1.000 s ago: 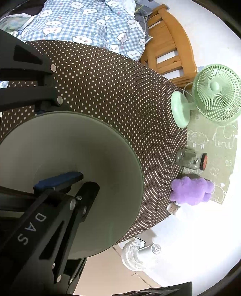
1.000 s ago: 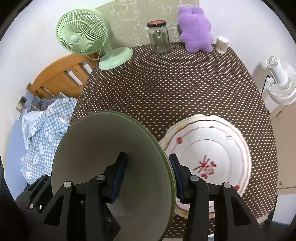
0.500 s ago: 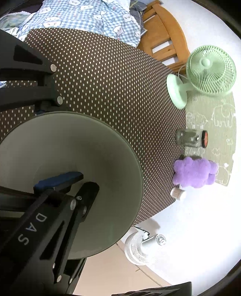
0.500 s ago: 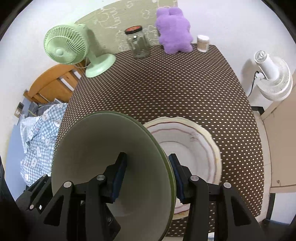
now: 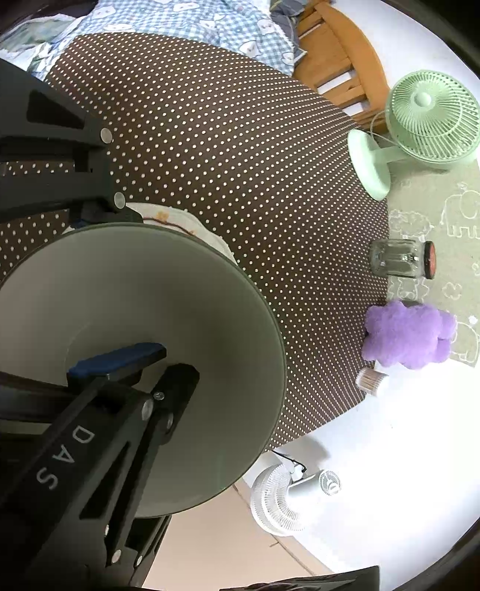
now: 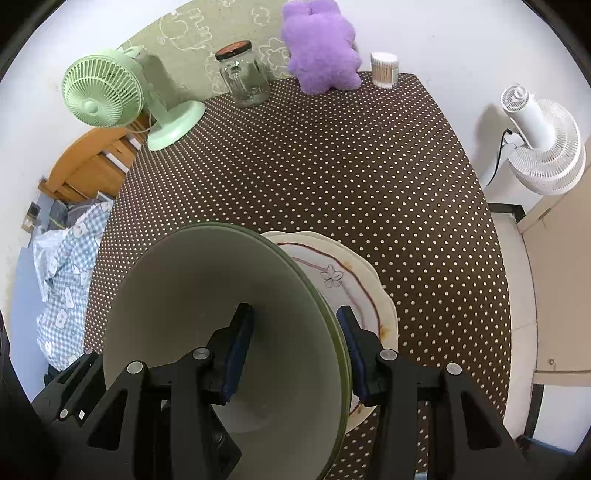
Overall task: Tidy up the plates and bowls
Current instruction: 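Lift the bowl stack with both tools over the red-rimmed plate, then lower the bowl stack onto the red-rimmed plate and open both tools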
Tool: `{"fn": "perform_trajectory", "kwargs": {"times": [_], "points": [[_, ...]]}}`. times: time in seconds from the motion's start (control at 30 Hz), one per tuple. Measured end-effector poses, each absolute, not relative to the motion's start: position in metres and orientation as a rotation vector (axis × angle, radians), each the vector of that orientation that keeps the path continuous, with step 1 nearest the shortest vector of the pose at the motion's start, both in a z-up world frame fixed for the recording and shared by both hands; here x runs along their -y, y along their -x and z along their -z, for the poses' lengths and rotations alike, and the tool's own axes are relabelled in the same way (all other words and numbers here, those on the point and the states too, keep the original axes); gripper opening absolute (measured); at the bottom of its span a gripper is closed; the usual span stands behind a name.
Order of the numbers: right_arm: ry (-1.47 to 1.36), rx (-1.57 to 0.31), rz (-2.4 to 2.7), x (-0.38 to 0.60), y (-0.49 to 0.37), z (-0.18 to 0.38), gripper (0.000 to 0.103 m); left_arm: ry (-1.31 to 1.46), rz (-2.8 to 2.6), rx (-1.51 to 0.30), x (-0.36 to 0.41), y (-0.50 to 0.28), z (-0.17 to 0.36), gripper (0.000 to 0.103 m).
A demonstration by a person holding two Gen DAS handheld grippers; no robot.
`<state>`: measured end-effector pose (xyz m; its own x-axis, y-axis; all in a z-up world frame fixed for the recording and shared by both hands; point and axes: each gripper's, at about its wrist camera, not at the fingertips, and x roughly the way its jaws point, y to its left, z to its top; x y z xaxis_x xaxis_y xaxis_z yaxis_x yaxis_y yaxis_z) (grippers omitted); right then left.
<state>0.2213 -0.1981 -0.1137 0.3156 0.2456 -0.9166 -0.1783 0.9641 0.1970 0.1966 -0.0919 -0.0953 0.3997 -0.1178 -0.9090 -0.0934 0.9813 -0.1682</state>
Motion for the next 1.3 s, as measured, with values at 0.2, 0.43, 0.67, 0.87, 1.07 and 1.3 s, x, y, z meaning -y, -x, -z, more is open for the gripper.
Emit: {"fn": "perform_trajectory", "kwargs": {"times": [0.2, 0.43, 0.67, 0.87, 1.07, 1.3], "points": [[-0.050, -1.256, -0.301, 0.201, -0.233, 0.131, 0.050, 0.230, -0.015, -1.199, 0.096, -0.206, 0.111, 0.050], [-0.040, -1.305, -0.314, 0.199, -0.245, 0.148, 0.050, 0.246, -0.035, -1.236, 0.098, -0.214, 0.125, 0.050], [-0.017, -1.305, -0.326, 0.195, -0.252, 0.155, 0.050, 0.235, -0.048, -1.225, 0.098, -0.219, 0.127, 0.050], [-0.013, -1.303, -0.330, 0.196, -0.253, 0.157, 0.050, 0.229, -0.048, -1.221, 0.098, -0.217, 0.128, 0.050], [-0.018, -1.289, -0.336, 0.199, -0.246, 0.156, 0.051, 0.207, -0.046, -1.217, 0.099, -0.212, 0.127, 0.051], [0.006, -1.259, -0.303, 0.199, -0.234, 0.149, 0.060, 0.193, -0.058, -1.195, 0.101, -0.202, 0.120, 0.067]]}}
